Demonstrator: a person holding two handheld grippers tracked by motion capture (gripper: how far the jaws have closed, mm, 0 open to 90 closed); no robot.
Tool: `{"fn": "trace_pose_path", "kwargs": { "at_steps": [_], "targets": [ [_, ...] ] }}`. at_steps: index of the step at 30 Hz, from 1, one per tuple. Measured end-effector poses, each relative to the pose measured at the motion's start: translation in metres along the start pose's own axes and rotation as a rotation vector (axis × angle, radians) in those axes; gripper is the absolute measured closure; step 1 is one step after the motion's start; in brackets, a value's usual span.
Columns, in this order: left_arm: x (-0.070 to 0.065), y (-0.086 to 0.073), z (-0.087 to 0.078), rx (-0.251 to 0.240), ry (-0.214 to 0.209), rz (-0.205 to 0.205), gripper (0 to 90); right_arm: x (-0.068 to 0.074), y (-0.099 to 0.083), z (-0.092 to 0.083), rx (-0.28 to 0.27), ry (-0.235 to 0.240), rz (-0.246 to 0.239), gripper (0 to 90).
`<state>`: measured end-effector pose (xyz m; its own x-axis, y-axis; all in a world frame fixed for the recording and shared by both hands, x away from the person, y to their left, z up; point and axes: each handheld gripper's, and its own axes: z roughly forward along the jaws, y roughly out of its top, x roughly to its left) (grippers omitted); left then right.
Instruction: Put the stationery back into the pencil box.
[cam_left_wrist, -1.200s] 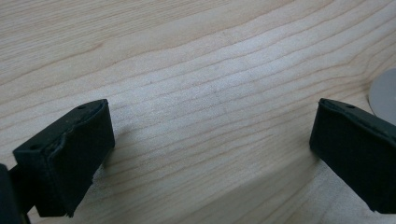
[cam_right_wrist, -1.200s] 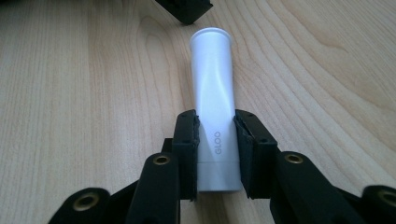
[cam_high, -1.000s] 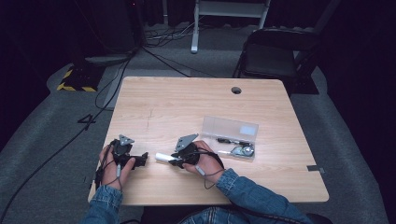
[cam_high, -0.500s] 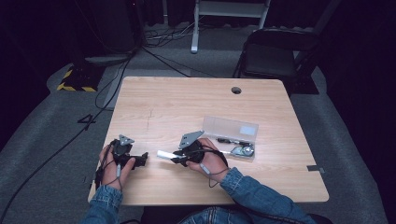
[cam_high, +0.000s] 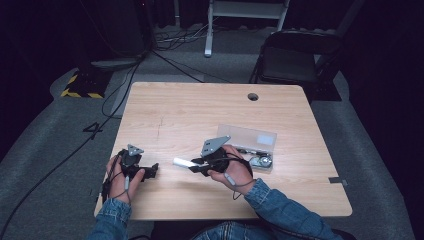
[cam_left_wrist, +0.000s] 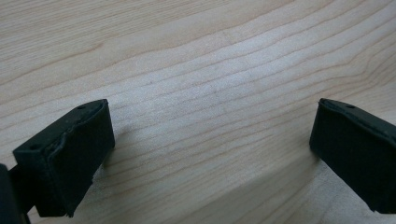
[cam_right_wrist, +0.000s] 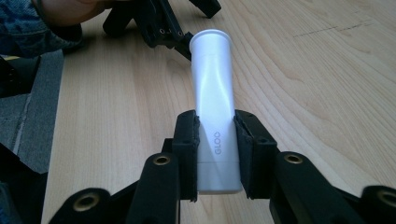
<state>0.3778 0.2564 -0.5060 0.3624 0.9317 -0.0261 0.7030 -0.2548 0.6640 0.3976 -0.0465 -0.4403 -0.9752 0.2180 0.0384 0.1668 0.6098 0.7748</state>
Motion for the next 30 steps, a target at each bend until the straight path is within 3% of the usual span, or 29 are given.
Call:
{"fn": "trace_pose_path", "kwargs": {
  "at_steps": [15,30],
  "targets": [
    [0.0,0.0,0.0,0.001,0.0,-0.001,0.2,0.001,-0.005,-0.035,-0.041,-0.006,0.0,71.4],
    [0.0,0.0,0.0,0.0,-0.001,0.001,0.2,-0.006,-0.009,-0.069,-0.029,-0.015,0.005,71.4]
  ]
}}
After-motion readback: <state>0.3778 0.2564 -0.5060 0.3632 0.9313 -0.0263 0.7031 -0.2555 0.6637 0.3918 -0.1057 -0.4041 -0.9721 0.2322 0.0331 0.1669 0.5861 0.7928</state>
